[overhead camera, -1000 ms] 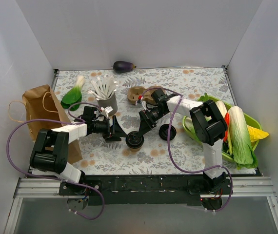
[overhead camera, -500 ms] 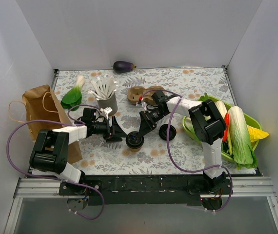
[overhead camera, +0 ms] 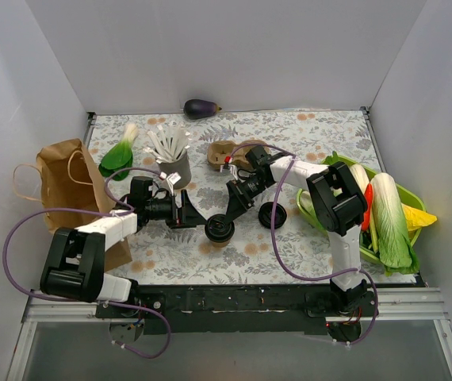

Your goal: Pack the takeout coffee

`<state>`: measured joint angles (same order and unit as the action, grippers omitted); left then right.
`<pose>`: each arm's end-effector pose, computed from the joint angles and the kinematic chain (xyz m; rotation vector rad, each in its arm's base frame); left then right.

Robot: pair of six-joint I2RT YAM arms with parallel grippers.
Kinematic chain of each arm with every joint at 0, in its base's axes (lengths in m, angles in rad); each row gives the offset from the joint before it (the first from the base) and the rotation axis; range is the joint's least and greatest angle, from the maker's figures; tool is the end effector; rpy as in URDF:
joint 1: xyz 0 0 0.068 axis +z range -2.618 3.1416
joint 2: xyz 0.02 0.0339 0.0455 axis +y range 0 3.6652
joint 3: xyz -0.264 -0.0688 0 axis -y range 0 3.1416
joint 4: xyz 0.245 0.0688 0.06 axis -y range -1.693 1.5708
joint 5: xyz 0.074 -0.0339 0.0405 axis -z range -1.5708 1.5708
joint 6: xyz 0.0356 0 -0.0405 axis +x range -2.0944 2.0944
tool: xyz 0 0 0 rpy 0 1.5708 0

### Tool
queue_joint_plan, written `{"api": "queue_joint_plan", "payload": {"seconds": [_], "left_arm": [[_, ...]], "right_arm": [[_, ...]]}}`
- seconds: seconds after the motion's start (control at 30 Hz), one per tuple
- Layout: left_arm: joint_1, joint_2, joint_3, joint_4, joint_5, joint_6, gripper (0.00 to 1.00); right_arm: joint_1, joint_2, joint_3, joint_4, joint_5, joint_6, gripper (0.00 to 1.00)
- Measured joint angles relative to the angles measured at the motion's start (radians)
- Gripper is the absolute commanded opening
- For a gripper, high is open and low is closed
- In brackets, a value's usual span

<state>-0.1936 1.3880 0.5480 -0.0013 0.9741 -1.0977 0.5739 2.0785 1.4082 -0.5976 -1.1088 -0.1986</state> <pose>0.2327 -0.0756 0.1606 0.6564 -2.5439 1.6809 0.3223 0.2463 0.1532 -1.2038 2.3096 1.6511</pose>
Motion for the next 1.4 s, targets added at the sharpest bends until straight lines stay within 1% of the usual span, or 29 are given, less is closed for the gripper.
{"api": "queue_joint_plan", "payload": {"seconds": [0.2,0.5,0.83,1.07,1.23,1.4], "left_arm": [[0.0,-0.023,0.0,-0.047,-0.003,0.026,0.87],[-0.02,-0.008,0.0,-0.044,0.037,0.04,0.87],[-0.076,0.072,0.0,-0.035,0.046,0.068,0.86],[-0.077,0.145,0.01,-0.031,0.073,0.054,0.83],[-0.077,0.186,0.031,-0.043,0.089,0.029,0.82],[-0.079,0.173,0.041,-0.06,0.083,0.044,0.87]], "right_arm": [[-0.002,-0.015,0.0,-0.01,0.015,-0.032,0.98],[-0.018,-0.029,0.0,-0.034,0.037,-0.061,0.97],[-0.024,-0.029,-0.008,-0.03,0.032,-0.059,0.97],[-0.024,-0.031,-0.018,-0.024,0.031,-0.052,0.97],[-0.032,-0.041,-0.05,-0.006,0.029,-0.029,0.97],[-0.036,-0.042,-0.05,-0.014,0.022,-0.028,0.98]]}}
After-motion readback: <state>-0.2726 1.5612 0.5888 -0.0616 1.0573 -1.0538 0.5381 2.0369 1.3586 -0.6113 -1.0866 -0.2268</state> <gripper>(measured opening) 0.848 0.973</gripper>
